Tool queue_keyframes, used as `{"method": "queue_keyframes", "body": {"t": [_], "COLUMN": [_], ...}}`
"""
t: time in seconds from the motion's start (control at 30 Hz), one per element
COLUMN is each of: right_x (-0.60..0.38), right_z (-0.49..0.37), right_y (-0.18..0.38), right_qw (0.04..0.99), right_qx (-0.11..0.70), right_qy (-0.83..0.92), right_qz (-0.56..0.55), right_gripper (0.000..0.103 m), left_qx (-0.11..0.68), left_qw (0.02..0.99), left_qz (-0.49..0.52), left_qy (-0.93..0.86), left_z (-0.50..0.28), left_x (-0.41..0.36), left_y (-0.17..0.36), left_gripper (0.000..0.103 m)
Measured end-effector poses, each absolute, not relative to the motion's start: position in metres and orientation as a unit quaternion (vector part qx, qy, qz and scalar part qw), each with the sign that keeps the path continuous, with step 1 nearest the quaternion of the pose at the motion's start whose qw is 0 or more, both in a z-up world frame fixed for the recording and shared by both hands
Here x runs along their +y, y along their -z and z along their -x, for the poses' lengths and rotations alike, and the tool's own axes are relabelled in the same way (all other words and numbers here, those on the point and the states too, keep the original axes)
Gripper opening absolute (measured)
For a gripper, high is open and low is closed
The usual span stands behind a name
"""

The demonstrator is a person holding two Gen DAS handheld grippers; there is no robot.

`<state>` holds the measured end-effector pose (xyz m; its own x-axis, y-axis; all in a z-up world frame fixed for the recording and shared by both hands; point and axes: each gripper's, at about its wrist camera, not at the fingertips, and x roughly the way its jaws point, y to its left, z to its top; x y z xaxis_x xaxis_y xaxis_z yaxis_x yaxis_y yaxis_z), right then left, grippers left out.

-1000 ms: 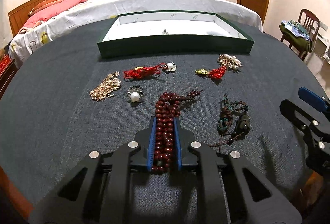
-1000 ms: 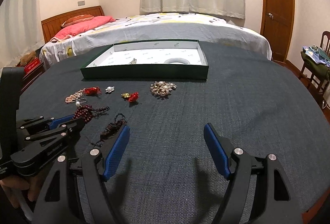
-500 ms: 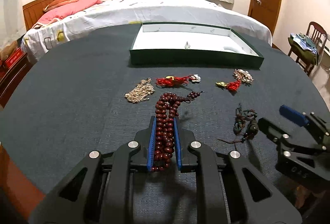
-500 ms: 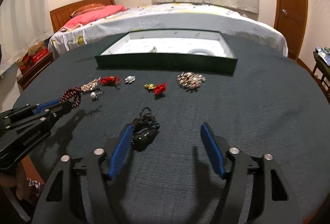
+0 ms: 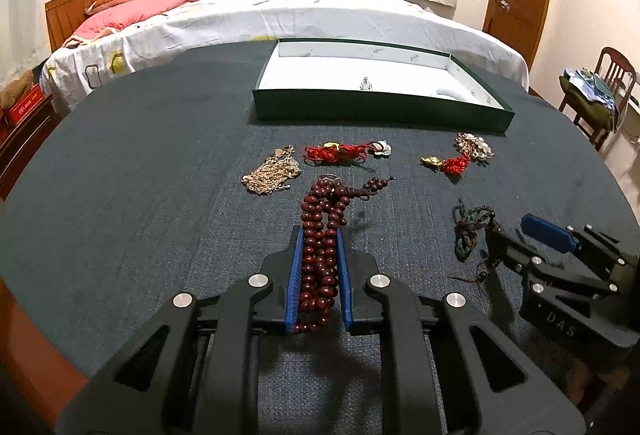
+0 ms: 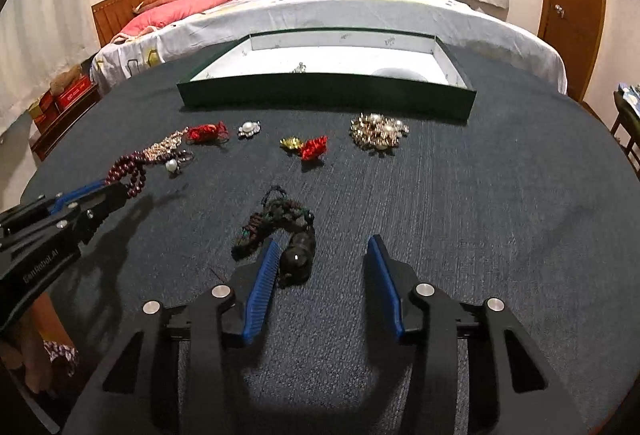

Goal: Organize jewelry
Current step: 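Grasp the black cord necklace pendant with the right gripper while the left holds the beads, then carry beads and black necklace into the box and open both grippers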

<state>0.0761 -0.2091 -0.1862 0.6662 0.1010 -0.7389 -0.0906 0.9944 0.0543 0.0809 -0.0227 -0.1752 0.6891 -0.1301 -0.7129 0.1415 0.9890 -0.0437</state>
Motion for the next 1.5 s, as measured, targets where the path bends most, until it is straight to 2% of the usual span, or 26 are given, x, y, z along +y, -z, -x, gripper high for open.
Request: {"method": "queue_keyframes", "body": {"t": [0.1,0.17,0.2,0.5,1.0,1.5], "right_x": [-0.206,-0.207,-0.208,-0.220,-0.232,-0.225], "right_z": [-0.077,-0.077,-0.077,-0.069,-0.065,-0.147], "right_y": [0.188,0.190,0.190,0.177,0.121,0.080], "right_qw": [0.911,0.908,0.909,0.916,0.943,0.962], "right_qx": [0.409,0.414,0.413,0.395,0.323,0.261], "right_qy": [-0.057,-0.062,-0.062,-0.061,-0.066,-0.073], "right_qz": [0.001,-0.003,-0.004,-0.027,-0.048,-0.030], "right_gripper": [0.044,0.022,0.018,0.018,0.018,0.018], "left_qx": [0.387,0.387,0.387,0.381,0.353,0.319], "left_qw": [0.919,0.919,0.919,0.921,0.931,0.942], "left_qz": [-0.007,-0.007,-0.007,-0.005,0.012,0.017], "left_qy": [0.073,0.074,0.074,0.077,0.098,0.107], "left_z": [-0.081,-0.081,-0.081,-0.079,-0.083,-0.166], "left_x": [-0.023,-0.023,-0.023,-0.026,-0.034,-0.054], "left_y": [0.175,0.175,0.175,0.172,0.141,0.108], "left_gripper": [0.016,0.016,0.016,0.016,0.016,0.016]}}
